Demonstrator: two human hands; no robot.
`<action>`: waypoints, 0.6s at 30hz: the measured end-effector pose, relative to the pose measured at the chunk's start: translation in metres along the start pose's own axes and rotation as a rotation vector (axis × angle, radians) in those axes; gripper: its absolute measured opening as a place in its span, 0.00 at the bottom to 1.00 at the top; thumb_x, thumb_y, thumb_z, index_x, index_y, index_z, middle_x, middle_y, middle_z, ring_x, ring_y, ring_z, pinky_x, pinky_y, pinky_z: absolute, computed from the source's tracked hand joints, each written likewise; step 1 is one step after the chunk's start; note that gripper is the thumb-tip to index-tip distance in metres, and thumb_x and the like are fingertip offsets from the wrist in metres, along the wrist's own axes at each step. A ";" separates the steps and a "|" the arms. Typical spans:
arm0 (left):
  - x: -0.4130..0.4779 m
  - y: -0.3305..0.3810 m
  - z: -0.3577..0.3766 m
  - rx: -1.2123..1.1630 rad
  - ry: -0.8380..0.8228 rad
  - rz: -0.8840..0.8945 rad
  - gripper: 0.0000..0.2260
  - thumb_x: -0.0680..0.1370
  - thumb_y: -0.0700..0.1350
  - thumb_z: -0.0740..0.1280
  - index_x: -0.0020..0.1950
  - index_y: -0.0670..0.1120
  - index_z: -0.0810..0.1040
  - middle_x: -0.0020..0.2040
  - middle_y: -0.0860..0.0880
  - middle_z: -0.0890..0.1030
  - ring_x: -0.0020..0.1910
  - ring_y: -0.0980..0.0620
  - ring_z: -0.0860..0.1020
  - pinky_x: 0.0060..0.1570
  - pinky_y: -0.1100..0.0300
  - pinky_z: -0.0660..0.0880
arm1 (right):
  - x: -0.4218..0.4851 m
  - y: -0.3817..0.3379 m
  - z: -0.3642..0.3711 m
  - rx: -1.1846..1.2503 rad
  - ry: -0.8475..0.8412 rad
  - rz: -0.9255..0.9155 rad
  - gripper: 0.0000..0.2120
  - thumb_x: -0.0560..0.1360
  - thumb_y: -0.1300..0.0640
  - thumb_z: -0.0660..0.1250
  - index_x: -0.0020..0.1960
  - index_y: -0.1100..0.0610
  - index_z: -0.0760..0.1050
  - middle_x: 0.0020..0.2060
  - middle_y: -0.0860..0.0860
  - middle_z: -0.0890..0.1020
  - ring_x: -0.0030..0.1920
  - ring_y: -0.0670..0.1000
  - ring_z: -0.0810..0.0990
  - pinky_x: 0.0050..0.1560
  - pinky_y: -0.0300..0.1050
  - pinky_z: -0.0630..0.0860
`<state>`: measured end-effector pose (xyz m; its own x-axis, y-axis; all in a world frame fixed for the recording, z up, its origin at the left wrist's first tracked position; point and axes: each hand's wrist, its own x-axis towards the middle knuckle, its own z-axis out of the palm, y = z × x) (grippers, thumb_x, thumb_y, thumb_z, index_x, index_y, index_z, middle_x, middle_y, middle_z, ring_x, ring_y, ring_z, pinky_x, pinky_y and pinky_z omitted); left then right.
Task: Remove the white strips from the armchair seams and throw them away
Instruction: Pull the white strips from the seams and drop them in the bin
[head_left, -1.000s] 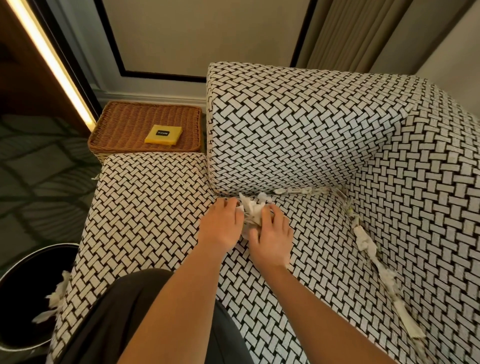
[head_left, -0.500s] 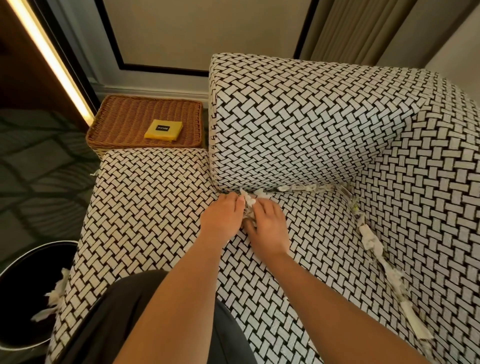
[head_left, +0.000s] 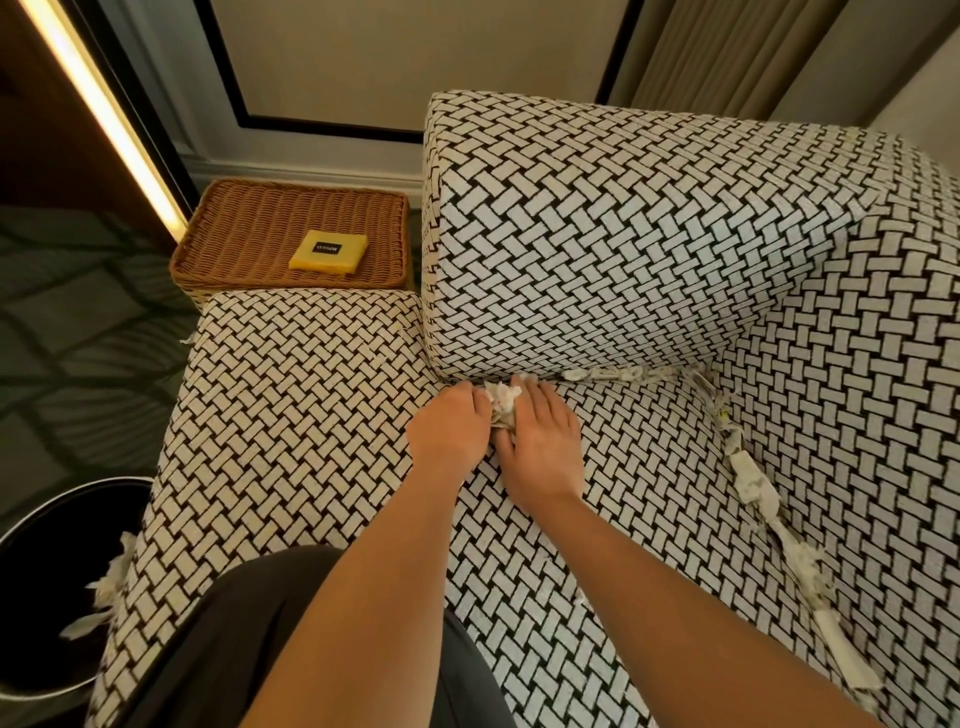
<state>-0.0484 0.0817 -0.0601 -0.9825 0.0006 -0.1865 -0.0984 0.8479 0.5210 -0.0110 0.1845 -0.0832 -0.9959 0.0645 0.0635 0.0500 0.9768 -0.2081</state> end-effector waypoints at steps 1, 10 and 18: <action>0.001 0.000 0.000 0.001 0.001 -0.008 0.14 0.81 0.50 0.51 0.46 0.45 0.71 0.44 0.47 0.77 0.40 0.47 0.74 0.39 0.57 0.67 | 0.001 -0.001 -0.001 -0.005 0.008 -0.003 0.29 0.75 0.46 0.47 0.73 0.57 0.59 0.71 0.54 0.66 0.73 0.54 0.59 0.72 0.51 0.54; 0.005 -0.001 0.000 -0.052 0.003 -0.079 0.16 0.81 0.51 0.51 0.44 0.45 0.73 0.39 0.47 0.75 0.39 0.47 0.74 0.39 0.57 0.68 | 0.023 -0.009 -0.004 -0.035 -0.022 0.268 0.26 0.75 0.41 0.56 0.67 0.55 0.65 0.70 0.57 0.61 0.71 0.57 0.56 0.71 0.53 0.54; 0.012 -0.002 0.003 -0.087 0.017 -0.112 0.16 0.81 0.51 0.52 0.44 0.44 0.73 0.38 0.46 0.76 0.39 0.46 0.74 0.37 0.57 0.68 | 0.027 -0.009 -0.003 -0.106 -0.079 0.238 0.26 0.77 0.42 0.52 0.70 0.52 0.64 0.72 0.58 0.61 0.74 0.57 0.53 0.72 0.54 0.50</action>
<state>-0.0594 0.0820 -0.0657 -0.9669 -0.1014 -0.2340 -0.2206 0.7930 0.5678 -0.0385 0.1783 -0.0762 -0.9577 0.2832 -0.0518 0.2872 0.9521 -0.1047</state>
